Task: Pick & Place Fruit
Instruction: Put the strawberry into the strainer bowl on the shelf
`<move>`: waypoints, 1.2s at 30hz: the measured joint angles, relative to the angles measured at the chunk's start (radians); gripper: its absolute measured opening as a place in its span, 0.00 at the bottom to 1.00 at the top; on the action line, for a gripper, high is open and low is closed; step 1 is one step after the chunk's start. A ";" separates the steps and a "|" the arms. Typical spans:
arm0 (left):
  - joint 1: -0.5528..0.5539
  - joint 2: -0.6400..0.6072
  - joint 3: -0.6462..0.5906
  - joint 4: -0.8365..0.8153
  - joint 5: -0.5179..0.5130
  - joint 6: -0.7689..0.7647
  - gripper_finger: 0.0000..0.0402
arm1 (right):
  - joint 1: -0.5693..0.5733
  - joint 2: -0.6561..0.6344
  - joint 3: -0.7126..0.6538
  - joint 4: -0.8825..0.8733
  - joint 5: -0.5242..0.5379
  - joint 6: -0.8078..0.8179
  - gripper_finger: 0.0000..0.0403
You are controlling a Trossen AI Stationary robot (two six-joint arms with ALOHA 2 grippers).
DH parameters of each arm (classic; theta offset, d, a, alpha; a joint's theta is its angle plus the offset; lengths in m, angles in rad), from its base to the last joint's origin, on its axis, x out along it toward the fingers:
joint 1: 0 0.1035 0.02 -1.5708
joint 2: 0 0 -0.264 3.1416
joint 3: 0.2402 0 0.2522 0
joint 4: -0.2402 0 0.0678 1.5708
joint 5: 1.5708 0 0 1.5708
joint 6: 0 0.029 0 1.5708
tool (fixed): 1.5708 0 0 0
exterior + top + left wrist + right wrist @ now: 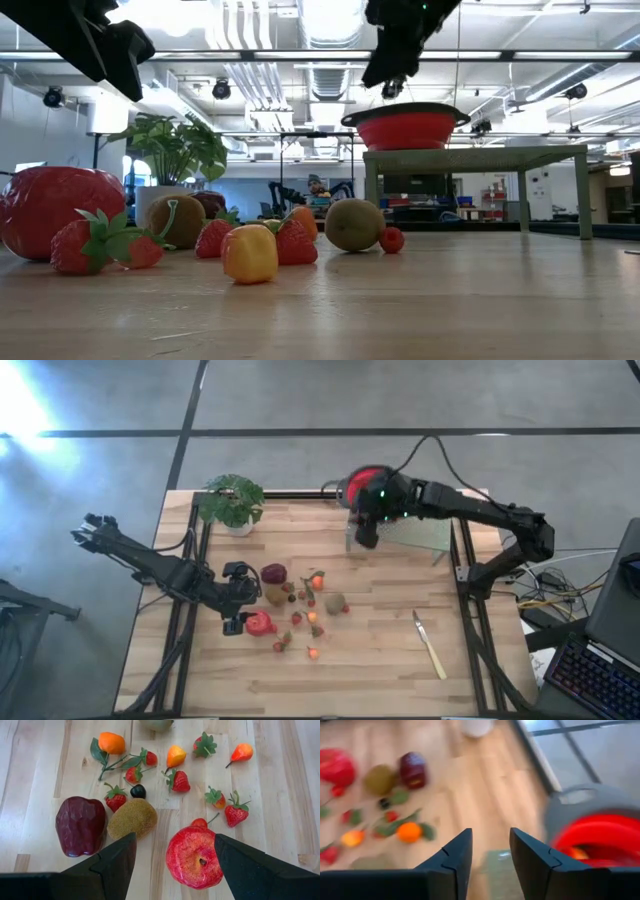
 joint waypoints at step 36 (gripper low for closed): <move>0.000 0.000 0.000 0.000 0.000 0.000 0.68 | 0.600 0.000 -0.332 0.209 0.239 0.356 0.03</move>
